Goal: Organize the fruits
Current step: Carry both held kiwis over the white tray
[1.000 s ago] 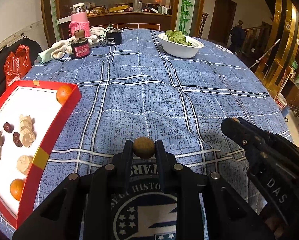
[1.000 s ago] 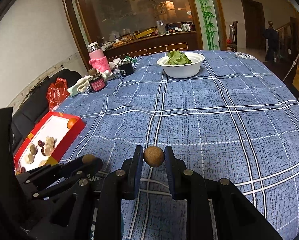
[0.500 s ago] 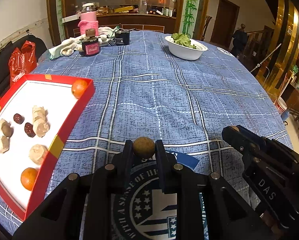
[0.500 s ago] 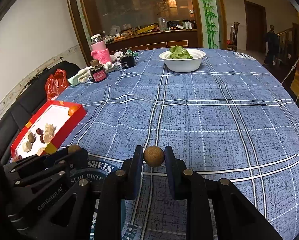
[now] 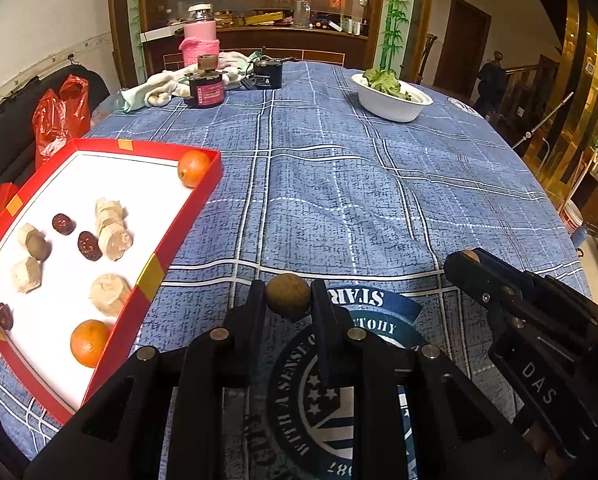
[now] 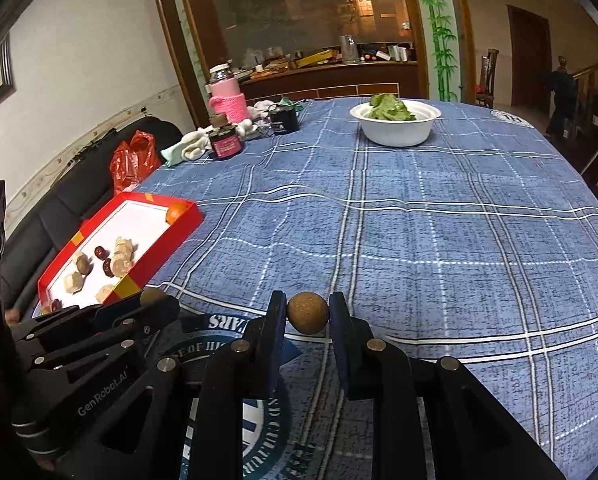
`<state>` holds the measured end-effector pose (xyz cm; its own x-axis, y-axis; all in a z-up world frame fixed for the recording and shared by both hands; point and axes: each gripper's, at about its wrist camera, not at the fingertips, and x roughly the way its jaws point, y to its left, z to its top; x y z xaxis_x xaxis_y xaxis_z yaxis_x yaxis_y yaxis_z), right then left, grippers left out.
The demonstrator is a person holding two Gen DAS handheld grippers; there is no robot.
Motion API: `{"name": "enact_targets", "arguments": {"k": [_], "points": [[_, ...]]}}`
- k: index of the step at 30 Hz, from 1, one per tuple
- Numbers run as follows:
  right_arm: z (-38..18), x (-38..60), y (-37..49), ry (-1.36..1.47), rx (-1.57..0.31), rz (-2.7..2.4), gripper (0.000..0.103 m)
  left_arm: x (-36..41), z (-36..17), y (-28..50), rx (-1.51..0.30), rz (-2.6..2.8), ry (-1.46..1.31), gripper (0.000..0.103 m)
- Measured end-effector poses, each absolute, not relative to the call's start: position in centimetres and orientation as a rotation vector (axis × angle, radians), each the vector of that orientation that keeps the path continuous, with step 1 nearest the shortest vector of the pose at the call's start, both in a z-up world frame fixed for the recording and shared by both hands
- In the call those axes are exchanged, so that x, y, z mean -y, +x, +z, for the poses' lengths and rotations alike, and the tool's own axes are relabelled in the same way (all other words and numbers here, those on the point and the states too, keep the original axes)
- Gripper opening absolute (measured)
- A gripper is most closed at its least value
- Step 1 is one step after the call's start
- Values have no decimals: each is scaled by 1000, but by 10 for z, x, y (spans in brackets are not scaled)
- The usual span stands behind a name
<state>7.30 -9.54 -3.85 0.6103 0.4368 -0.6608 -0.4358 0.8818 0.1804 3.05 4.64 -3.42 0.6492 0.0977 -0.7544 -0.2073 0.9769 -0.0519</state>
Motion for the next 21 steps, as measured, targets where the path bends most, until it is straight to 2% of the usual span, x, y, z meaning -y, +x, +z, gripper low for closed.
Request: {"name": "enact_targets", "arguments": {"k": [21], "points": [[-9,34,52,-61,-713,655,22,-107,-16,3,-798,290,-232,20]]}}
